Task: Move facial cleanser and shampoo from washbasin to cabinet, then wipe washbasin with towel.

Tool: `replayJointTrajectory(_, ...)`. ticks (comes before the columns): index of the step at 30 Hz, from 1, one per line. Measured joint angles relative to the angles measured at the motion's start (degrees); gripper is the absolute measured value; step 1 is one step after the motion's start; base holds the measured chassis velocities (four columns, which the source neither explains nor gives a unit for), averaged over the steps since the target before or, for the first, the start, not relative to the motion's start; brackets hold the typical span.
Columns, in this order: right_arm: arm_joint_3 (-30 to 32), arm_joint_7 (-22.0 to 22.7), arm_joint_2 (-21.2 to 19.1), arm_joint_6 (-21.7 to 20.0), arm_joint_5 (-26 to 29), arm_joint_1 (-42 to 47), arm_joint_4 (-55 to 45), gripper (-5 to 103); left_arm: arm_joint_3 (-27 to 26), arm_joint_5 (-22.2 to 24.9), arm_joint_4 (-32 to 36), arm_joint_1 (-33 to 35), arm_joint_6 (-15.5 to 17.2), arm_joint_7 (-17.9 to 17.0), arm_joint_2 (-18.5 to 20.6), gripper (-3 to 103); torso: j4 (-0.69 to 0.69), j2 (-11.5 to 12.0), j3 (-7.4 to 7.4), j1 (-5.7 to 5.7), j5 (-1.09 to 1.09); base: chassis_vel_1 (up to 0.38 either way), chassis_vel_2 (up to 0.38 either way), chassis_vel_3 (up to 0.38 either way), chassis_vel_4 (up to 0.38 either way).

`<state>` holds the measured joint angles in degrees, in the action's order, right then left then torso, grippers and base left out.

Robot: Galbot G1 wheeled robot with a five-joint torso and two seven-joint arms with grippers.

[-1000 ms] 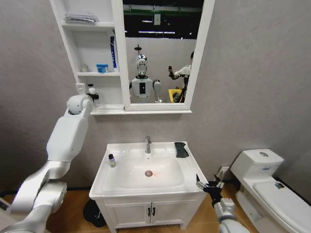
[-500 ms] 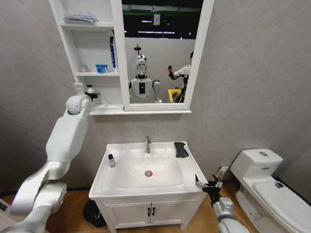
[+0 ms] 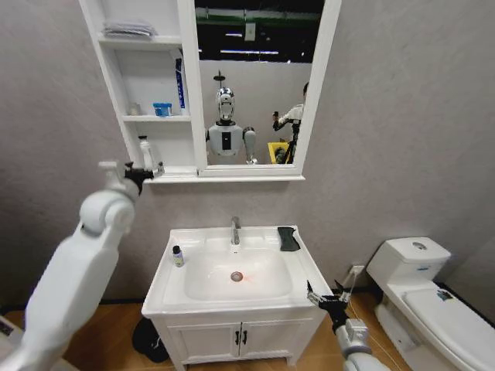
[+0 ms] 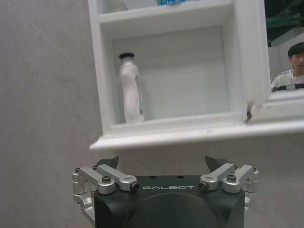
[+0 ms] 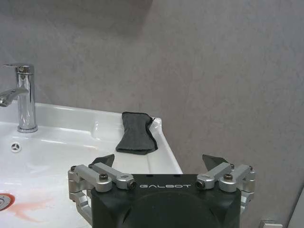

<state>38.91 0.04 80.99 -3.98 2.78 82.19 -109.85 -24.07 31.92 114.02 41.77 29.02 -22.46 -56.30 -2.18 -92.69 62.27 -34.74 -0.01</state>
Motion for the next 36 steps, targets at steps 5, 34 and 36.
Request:
replayJointTrajectory(5,-0.9,0.0,0.7,0.2,-0.6,0.3,0.2,100,-3.0,-12.3,-6.1,10.0,-11.6,5.1,-6.4,100,-0.01,0.0,0.01,-0.01,0.0,0.0,0.0,0.0,0.0)
replayJointTrajectory(34,0.1,0.6,-1.4,0.7,0.2,0.0,2.1,100,-4.8,-27.0,-41.4,5.0,-24.7,13.8,-25.4,100,-0.02,0.0,0.02,-0.03,0.01,0.0,0.0,0.0,0.0)
replayJointTrajectory(36,0.2,0.6,-1.5,0.7,0.2,-0.1,2.4,100,-4.8,-26.7,-41.8,4.1,-24.8,13.8,-25.9,100,-0.03,0.0,0.02,-0.03,0.01,0.0,0.0,0.0,0.0)
